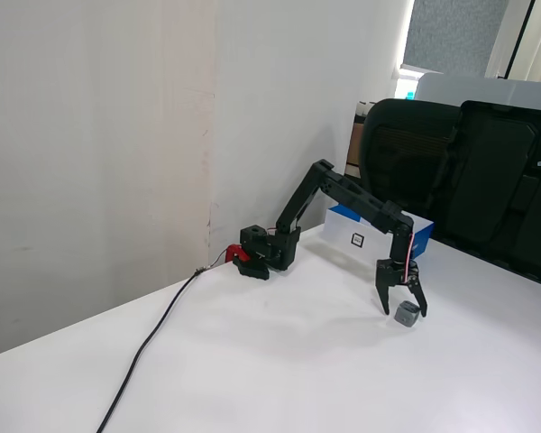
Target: Grasp the gray block and put it in the box.
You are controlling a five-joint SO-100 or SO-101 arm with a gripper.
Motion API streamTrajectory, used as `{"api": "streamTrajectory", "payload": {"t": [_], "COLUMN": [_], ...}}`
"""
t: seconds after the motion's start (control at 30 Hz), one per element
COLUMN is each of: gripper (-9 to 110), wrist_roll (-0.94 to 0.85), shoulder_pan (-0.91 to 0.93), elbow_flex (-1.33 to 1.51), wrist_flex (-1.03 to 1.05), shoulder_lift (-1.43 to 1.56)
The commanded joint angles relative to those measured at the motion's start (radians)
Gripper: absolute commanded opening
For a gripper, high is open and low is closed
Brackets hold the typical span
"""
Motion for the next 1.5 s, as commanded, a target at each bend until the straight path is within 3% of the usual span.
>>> {"api": "streamTrajectory", "payload": {"t": [0.0,0.23,0.47,1.0,1.47], "gripper": [19,0,0,0,0], "wrist_roll": [-0.009,-0.009,-0.009,0.003,0.005], "shoulder_pan": [-0.014,-0.02,-0.031,-0.02,0.143], "elbow_flex": [-0.08,-0.081,-0.035,0.17,0.446], "wrist_flex": [0.011,0.015,0.026,0.124,0.054], "shoulder_lift": [0.023,0.017,0.061,0.474,0.917]}}
